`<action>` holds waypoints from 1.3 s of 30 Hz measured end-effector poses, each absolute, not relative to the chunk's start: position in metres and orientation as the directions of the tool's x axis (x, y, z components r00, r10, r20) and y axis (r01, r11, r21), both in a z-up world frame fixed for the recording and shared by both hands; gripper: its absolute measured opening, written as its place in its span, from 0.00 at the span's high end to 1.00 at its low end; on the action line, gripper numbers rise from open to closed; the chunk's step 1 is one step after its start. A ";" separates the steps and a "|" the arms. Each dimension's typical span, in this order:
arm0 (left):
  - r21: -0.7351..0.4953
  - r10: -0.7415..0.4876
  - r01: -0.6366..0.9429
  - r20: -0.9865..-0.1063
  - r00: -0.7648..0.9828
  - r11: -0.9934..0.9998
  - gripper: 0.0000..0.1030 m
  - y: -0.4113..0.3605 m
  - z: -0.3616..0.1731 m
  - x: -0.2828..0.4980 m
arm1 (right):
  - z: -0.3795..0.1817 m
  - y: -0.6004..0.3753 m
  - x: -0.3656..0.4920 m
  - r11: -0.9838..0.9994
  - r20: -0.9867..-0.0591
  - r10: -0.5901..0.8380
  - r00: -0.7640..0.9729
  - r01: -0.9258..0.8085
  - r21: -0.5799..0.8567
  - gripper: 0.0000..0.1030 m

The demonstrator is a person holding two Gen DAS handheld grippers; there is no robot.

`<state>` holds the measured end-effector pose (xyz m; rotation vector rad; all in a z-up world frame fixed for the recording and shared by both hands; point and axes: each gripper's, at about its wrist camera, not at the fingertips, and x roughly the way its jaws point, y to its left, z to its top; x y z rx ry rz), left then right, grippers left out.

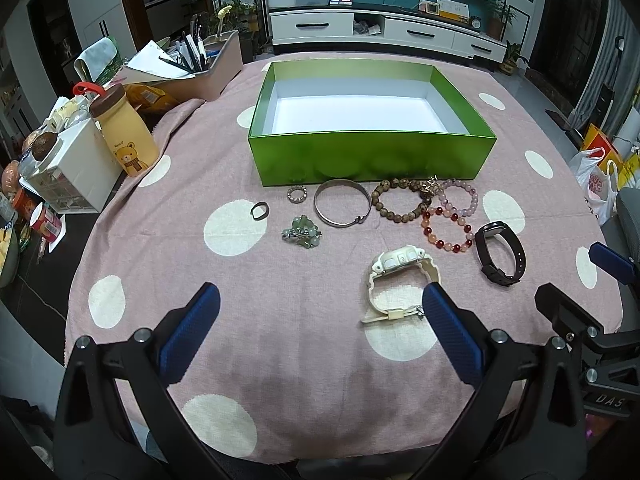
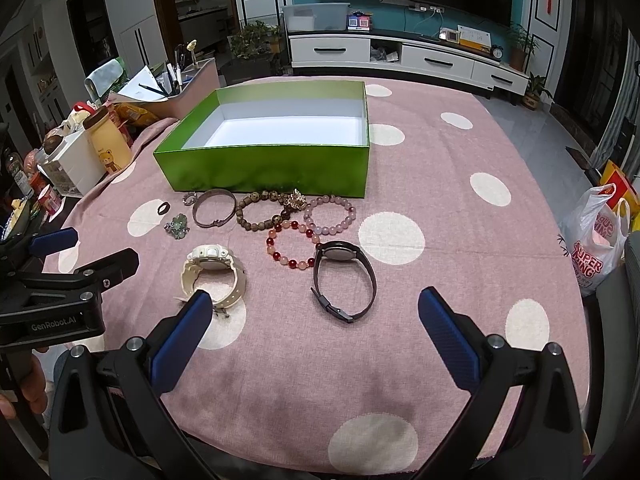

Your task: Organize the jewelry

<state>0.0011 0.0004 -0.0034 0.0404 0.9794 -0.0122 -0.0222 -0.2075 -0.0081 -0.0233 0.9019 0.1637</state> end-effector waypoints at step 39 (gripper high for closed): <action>-0.010 -0.032 0.043 -0.829 0.558 0.999 0.02 -0.003 -0.007 -0.001 | -0.002 -0.216 -0.026 0.986 -0.773 0.147 0.617 -0.154 0.065 0.01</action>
